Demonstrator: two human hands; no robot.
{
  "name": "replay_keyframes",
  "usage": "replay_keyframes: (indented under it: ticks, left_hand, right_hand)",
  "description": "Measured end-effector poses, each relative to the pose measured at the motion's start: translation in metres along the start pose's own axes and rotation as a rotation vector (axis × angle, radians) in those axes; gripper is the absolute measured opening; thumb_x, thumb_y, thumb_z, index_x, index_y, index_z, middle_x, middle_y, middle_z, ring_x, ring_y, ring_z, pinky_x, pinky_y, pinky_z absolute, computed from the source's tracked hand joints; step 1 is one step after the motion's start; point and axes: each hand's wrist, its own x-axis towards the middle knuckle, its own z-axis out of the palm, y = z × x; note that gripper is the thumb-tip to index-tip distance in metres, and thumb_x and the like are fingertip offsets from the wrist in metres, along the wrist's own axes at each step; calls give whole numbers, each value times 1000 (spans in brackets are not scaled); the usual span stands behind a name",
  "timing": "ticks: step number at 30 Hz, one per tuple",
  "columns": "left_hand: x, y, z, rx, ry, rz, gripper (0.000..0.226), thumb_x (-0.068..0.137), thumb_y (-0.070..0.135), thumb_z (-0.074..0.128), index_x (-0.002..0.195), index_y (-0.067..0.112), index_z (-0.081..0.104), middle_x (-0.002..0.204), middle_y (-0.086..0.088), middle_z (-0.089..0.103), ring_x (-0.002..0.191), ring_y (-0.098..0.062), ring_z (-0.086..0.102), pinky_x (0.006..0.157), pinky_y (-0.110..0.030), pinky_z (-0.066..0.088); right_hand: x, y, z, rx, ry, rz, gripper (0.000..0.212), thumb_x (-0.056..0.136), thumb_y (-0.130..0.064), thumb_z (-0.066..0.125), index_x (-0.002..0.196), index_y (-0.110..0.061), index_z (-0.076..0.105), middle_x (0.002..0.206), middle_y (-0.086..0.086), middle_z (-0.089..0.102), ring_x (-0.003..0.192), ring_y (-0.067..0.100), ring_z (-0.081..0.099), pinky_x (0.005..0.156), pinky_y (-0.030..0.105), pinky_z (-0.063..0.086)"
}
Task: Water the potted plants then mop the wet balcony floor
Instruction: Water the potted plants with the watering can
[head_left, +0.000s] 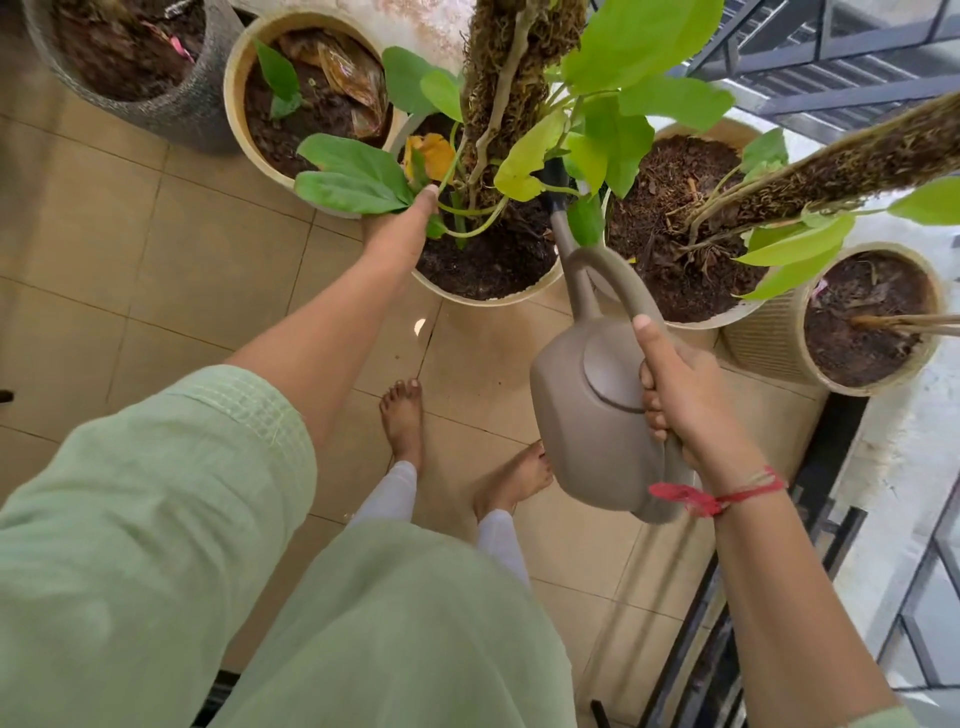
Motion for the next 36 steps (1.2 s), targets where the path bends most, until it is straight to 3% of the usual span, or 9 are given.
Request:
replay_keyframes:
  ticks: [5,11,17,20,24,26,29,33,36]
  left_hand:
    - [8,-7,-2,5,-59,28,87,56,63,65,133,25,52,130,9,58,120,-10,54,109,-30,39]
    - [5,-6,-7,37,-129,48,76,64,61,65,130,26,55,128,10,59,118,-11,55,107,-30,40]
    - [-17,14,-7,230,-154,214,50,92,30,60,135,8,47,140,-3,50,133,-17,42,97,-7,24]
    - [-36,9,-4,380,-222,296,45,91,20,62,132,5,50,126,0,57,125,-10,48,88,-1,25]
    - [-54,-4,-11,590,-422,390,52,82,35,63,127,13,51,127,-2,58,122,-19,53,102,-24,40]
    - [-51,-9,-18,661,-536,396,71,74,47,51,137,16,41,139,-5,46,128,-27,46,107,-34,38]
    - [-51,-11,-40,619,-645,393,57,93,37,45,147,28,30,155,2,27,142,-22,28,117,-42,27]
    - [-34,-18,-76,683,-536,425,54,99,34,43,148,21,27,152,-5,34,139,-23,33,112,-32,30]
    - [-32,-20,-110,783,-405,557,64,94,37,48,148,15,24,145,-13,37,133,-28,38,109,-44,34]
  right_hand:
    - [-27,28,4,21,10,109,57,85,-63,48,54,-16,39,37,-3,33,29,11,30,39,21,27]
    - [-65,55,21,-9,-22,140,57,86,-60,49,55,-13,43,42,5,37,30,12,34,37,20,29]
    - [-95,61,53,-30,-35,154,63,70,-76,52,52,-17,40,41,-4,36,34,8,34,45,23,28]
    - [-99,56,75,10,-45,150,53,79,-59,59,55,-16,38,40,-9,36,33,3,34,42,21,28]
    - [-97,50,103,-24,-79,124,46,80,-47,65,55,-17,39,34,-9,37,31,2,35,38,16,28]
    - [-96,46,117,-64,-100,110,48,80,-45,68,53,-18,39,32,-10,38,31,1,37,37,13,27]
    - [-97,36,135,-73,-141,73,40,79,-41,72,53,-20,48,35,-11,44,35,-1,42,39,11,29]
    - [-103,19,156,-199,-152,11,35,80,-36,71,56,-21,50,48,-8,49,46,8,47,43,19,31]
    - [-118,6,168,-249,-133,-23,40,82,-31,69,51,-22,45,38,-10,48,44,6,44,42,17,30]
